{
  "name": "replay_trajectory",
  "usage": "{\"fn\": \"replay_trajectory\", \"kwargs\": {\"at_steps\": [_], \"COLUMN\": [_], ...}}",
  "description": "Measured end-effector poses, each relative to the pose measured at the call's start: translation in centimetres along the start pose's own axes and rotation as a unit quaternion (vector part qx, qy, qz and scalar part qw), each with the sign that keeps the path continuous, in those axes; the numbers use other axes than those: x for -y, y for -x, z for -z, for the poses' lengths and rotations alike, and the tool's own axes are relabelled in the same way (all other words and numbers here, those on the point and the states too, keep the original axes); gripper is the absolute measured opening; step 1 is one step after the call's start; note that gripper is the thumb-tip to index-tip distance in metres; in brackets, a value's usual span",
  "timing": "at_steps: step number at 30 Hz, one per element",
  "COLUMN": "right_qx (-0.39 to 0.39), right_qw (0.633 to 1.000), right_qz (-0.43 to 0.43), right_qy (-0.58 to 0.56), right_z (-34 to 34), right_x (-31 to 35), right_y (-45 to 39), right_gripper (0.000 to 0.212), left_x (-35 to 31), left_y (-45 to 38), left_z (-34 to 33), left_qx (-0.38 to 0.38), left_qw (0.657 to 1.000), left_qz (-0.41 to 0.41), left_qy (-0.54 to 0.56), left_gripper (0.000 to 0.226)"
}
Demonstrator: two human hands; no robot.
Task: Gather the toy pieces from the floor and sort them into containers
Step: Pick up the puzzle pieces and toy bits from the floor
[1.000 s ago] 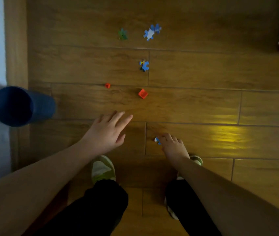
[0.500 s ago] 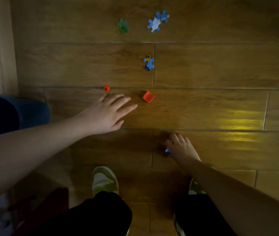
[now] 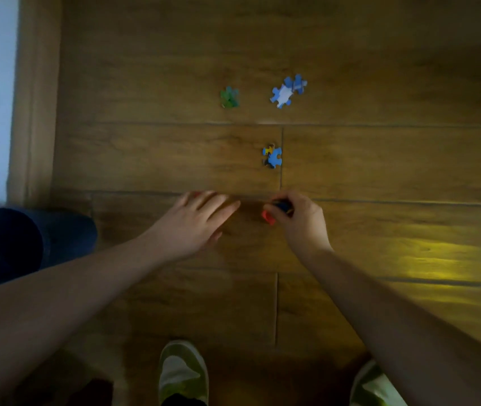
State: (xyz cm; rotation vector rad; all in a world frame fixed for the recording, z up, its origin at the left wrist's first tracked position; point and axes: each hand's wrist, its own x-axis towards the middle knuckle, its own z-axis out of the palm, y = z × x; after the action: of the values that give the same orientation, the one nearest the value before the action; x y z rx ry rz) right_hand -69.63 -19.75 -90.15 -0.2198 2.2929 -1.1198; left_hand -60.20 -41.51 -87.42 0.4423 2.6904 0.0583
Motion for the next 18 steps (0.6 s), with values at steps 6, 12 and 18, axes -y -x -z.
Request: {"fn": "replay_trajectory", "kwargs": {"at_steps": [6,12,18], "right_qx": [-0.016,0.017,0.000], "right_qw": [0.999,0.995,0.992], "right_qz": [-0.048,-0.016,-0.016], "right_qy": [-0.001,0.095,0.122], "right_z": [0.8,1.6,0.9], "right_x": [1.5,1.4,1.1], "right_y": [-6.8,-10.6,-11.4], "right_gripper": [0.022,0.044,0.061], "left_x": [3.5,4.6,3.7], "left_y": [-1.7,-4.2,-4.6], "left_z": [0.1,0.0,0.3], "left_qx": [0.044,0.181,0.196], "left_qw": [0.997,0.975,0.970], "left_qz": [0.044,0.118,0.088], "left_qy": [-0.038,0.054,0.113], "left_gripper": [0.062,0.075,0.057]}}
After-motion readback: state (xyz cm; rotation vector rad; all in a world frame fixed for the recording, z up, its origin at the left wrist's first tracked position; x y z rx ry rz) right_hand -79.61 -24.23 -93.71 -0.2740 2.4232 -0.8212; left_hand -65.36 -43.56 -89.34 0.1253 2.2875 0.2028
